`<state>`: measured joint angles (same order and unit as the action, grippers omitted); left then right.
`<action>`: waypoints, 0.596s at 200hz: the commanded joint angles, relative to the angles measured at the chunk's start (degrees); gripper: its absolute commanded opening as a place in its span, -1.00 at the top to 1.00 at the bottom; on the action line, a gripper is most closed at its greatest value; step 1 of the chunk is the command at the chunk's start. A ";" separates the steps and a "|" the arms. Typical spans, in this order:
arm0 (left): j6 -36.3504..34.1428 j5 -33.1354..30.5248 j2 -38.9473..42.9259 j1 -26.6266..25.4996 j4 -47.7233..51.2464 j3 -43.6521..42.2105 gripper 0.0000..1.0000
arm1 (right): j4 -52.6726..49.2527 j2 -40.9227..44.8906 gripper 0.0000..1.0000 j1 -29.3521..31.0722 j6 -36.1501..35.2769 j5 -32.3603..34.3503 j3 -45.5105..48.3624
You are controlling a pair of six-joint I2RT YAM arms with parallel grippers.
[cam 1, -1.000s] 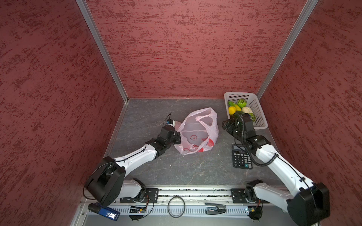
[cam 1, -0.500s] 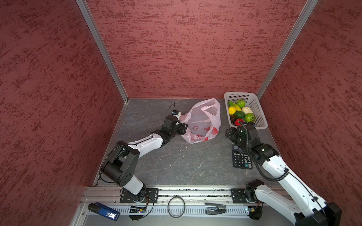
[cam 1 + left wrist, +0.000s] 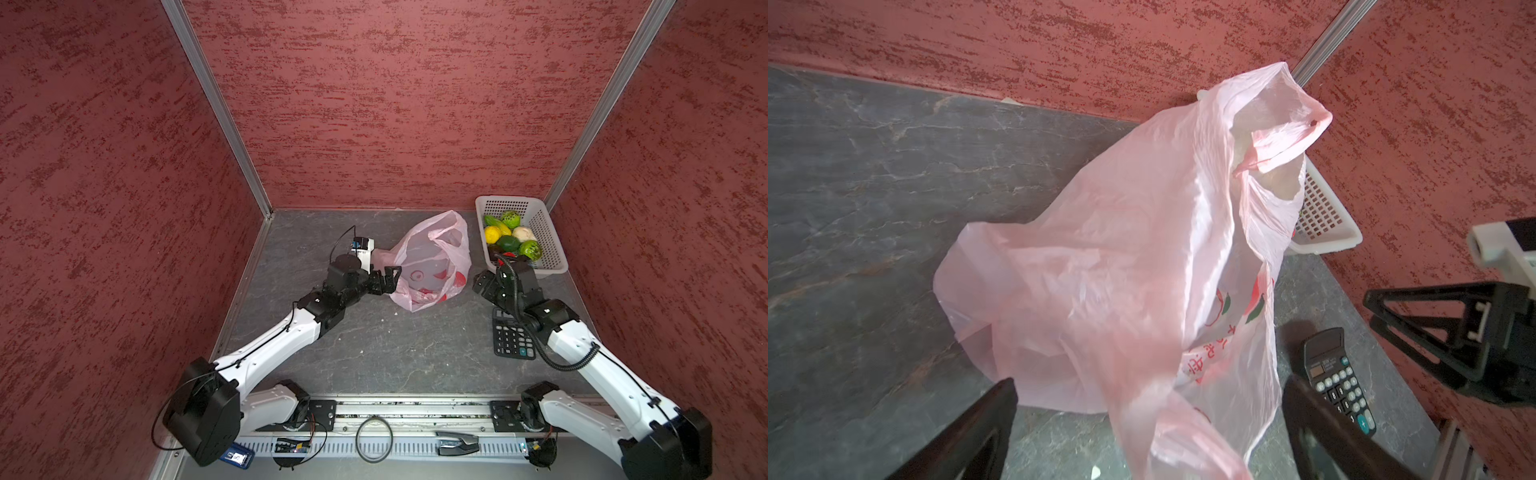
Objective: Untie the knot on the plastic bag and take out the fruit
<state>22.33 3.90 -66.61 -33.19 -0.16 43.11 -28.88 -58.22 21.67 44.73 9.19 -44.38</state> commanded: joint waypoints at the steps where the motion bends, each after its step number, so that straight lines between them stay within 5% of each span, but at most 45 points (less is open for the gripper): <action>1: -1.03 -1.88 4.13 -0.34 7.07 -3.22 -0.99 | 4.96 -0.88 -0.97 0.26 -4.29 1.80 0.59; 57: -6.30 -8.47 15.93 4.49 10.51 -11.27 -0.99 | 15.42 -4.10 -0.97 -3.34 -19.24 2.66 3.46; 81: -8.89 -11.36 14.57 7.95 6.89 -11.68 -1.00 | 23.32 -5.92 -0.97 -8.46 -23.99 0.09 6.19; 119: -15.04 -7.14 9.98 17.66 -3.00 -13.31 -1.00 | 36.98 -11.08 -0.97 -16.29 -30.83 -3.52 9.60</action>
<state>12.99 -4.69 -54.61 -20.56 5.08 31.27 -4.67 -66.87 8.73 21.04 8.60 -35.99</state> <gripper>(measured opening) 0.998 0.984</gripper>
